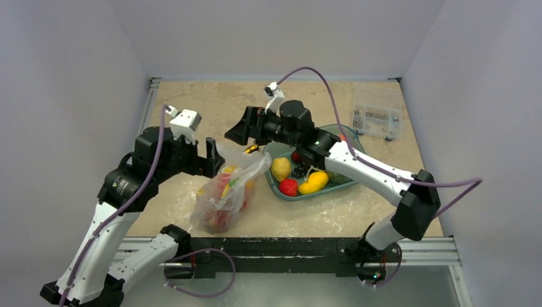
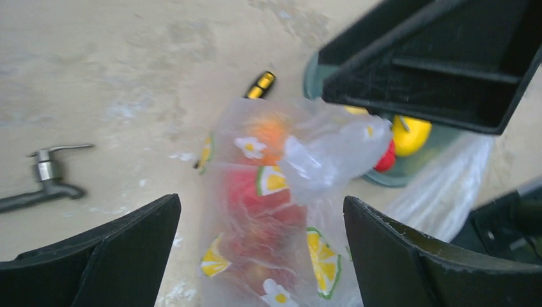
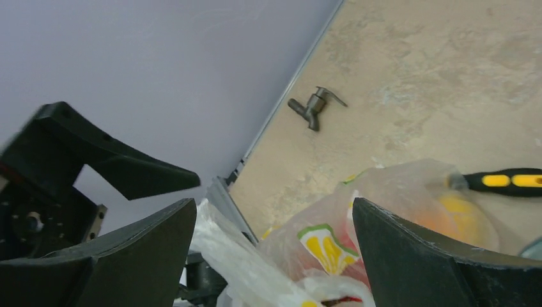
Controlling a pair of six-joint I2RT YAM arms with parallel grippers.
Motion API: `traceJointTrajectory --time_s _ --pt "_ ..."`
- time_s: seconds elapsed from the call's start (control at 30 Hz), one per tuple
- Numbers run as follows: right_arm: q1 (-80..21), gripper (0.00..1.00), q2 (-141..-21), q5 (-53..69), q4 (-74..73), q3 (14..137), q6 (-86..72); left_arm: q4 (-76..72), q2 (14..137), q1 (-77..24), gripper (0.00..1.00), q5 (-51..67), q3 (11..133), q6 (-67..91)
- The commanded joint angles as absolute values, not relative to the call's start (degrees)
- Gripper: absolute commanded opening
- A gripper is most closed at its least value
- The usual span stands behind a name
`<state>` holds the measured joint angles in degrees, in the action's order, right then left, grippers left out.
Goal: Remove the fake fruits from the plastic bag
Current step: Adjust the plastic bag at the center of the board.
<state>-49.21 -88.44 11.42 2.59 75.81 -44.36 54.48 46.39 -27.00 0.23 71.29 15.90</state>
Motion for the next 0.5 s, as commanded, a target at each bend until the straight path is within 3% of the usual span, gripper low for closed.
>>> traceJointTrajectory --time_s 0.0,0.13,0.3,0.47 --pt "-49.30 0.97 -78.14 5.81 -7.42 72.47 -36.29 45.09 45.64 -26.54 1.00 18.86 66.64 15.21" --pt "-49.31 0.99 -68.23 6.30 -9.24 65.64 -33.13 42.54 48.60 -26.52 1.00 19.87 64.79 16.12" --pt "-49.30 0.99 -57.79 13.76 -7.95 57.22 -28.92 42.12 51.79 -26.54 0.83 18.58 65.40 16.46" --pt "-49.31 0.99 -55.86 19.41 -1.38 52.43 -26.96 39.80 53.62 -26.54 0.29 19.07 66.33 17.75"
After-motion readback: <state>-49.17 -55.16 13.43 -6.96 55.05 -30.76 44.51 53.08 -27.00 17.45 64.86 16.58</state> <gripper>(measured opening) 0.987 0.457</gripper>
